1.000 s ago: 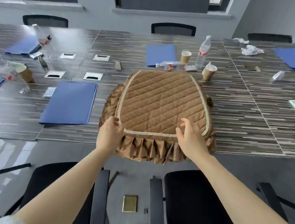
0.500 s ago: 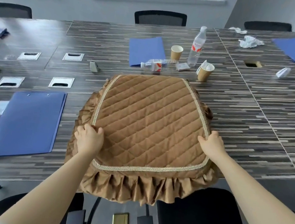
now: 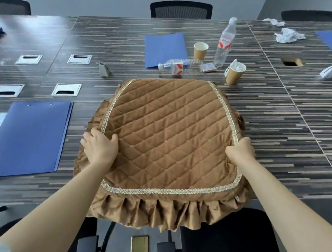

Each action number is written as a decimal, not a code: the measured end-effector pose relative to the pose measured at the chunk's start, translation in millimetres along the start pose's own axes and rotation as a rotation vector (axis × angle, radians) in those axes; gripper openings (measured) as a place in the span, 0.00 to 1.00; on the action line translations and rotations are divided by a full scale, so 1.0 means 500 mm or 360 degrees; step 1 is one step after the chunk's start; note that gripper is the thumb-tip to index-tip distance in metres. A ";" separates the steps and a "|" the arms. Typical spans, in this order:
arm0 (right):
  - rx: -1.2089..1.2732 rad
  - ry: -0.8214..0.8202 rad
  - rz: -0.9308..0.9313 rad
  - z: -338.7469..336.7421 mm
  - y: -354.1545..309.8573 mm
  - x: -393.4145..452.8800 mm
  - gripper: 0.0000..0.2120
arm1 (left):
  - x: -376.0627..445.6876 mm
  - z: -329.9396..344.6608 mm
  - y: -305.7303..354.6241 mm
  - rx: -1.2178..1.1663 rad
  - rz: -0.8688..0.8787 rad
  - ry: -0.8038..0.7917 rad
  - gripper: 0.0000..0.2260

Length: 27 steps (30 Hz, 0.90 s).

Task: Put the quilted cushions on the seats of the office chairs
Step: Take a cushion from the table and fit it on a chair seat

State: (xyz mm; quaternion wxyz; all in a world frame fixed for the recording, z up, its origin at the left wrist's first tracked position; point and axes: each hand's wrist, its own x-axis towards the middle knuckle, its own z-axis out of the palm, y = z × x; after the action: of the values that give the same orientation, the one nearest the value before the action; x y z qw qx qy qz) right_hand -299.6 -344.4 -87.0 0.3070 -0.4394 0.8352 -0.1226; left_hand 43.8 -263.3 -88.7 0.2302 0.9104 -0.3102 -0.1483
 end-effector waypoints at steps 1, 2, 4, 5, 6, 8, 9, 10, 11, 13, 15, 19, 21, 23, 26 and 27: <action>0.0066 0.0000 -0.0008 -0.008 -0.002 -0.007 0.23 | -0.006 -0.011 0.000 -0.0043 0.0013 0.0006 0.28; 0.0126 0.0003 -0.0018 -0.015 -0.002 -0.012 0.21 | -0.009 -0.020 0.001 -0.0086 -0.0003 0.0002 0.28; 0.0209 0.0000 -0.0041 -0.029 -0.001 -0.032 0.18 | -0.016 -0.043 -0.003 -0.0146 -0.0053 0.0002 0.29; 0.0242 -0.0007 -0.0055 -0.035 0.002 -0.047 0.17 | -0.021 -0.057 -0.008 -0.0172 -0.0067 0.0007 0.29; 0.0271 -0.0011 -0.0073 -0.034 0.010 -0.057 0.16 | -0.025 -0.069 -0.014 -0.0205 -0.0073 0.0012 0.30; 0.0331 -0.0035 -0.0085 -0.036 0.030 -0.093 0.15 | -0.041 -0.099 -0.034 -0.0287 -0.0084 0.0020 0.30; 0.0359 -0.0054 -0.0080 -0.035 0.042 -0.114 0.16 | -0.054 -0.117 -0.046 -0.0324 -0.0089 0.0024 0.29; 0.0393 -0.0074 -0.0093 -0.034 0.055 -0.141 0.16 | -0.072 -0.141 -0.065 -0.0359 -0.0093 0.0027 0.28; 0.0417 -0.0089 -0.0088 -0.032 0.066 -0.161 0.17 | -0.086 -0.157 -0.078 -0.0386 -0.0085 0.0028 0.27; 0.0451 -0.0095 -0.0102 -0.029 0.084 -0.207 0.18 | -0.118 -0.195 -0.114 -0.0438 -0.0069 0.0047 0.26; 0.0482 -0.0105 -0.0151 -0.028 0.093 -0.262 0.21 | -0.153 -0.240 -0.162 -0.0500 -0.0084 0.0079 0.25; 0.0501 -0.0124 -0.0304 -0.034 0.094 -0.418 0.24 | -0.238 -0.338 -0.295 -0.0644 -0.0160 0.0177 0.25; 0.0472 -0.0136 -0.0394 -0.030 0.097 -0.495 0.24 | -0.285 -0.391 -0.370 -0.0713 -0.0183 0.0243 0.24; 0.0428 -0.0159 -0.0490 -0.019 0.100 -0.581 0.25 | -0.335 -0.445 -0.452 -0.0767 -0.0237 0.0316 0.24; 0.0419 -0.0235 -0.0622 0.016 0.109 -0.718 0.25 | -0.418 -0.533 -0.593 -0.0829 -0.0345 0.0432 0.23; 0.0437 -0.0277 -0.0659 0.028 0.112 -0.761 0.24 | -0.444 -0.560 -0.635 -0.0861 -0.0366 0.0484 0.23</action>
State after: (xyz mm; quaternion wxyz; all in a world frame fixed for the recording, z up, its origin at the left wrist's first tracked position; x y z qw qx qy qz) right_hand -166.0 -3.0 29.5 0.4027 -0.5641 0.6735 -0.2569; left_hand 147.3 191.4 15.2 0.4890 0.8571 -0.1167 -0.1127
